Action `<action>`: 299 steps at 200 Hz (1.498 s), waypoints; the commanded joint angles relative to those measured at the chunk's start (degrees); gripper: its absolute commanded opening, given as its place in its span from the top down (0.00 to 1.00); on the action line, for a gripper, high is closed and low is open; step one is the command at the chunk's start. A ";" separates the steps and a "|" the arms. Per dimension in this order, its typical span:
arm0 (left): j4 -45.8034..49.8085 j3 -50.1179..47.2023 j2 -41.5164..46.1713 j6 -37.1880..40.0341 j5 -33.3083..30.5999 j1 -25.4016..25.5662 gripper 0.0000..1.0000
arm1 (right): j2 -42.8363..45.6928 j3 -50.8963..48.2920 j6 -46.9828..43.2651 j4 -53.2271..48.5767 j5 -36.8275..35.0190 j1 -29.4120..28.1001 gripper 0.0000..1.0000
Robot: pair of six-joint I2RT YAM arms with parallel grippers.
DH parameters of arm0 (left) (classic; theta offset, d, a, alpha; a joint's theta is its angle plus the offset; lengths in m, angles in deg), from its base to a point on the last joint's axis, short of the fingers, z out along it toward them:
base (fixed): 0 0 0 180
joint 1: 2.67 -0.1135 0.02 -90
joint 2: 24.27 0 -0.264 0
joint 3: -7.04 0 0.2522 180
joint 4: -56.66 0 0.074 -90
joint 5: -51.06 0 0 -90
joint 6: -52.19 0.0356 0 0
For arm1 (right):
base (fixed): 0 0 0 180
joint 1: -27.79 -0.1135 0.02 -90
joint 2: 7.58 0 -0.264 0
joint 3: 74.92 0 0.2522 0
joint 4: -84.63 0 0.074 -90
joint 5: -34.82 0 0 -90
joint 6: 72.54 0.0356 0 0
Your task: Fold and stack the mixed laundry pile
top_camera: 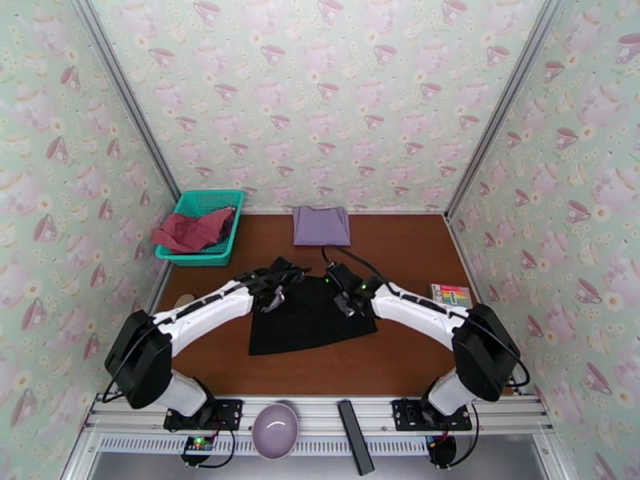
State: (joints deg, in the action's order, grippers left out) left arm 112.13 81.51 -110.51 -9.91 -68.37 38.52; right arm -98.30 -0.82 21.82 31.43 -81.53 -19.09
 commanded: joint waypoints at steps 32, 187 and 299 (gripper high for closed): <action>7.31 -1.80 0.28 -6.08 2.24 4.10 1.00 | 1.39 -2.29 8.80 -8.45 -3.99 -1.65 1.00; 14.93 -5.63 -2.66 -10.41 11.59 9.78 1.00 | -1.40 -3.76 19.22 -13.53 6.37 -1.97 0.88; 29.80 10.23 0.95 -13.61 10.79 21.56 0.49 | 17.79 -8.37 24.76 -16.17 10.26 -3.48 0.12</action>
State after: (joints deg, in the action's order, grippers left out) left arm 136.92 88.09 -111.36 -22.04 -56.06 58.87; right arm -85.14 -7.97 44.49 15.63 -72.66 -22.15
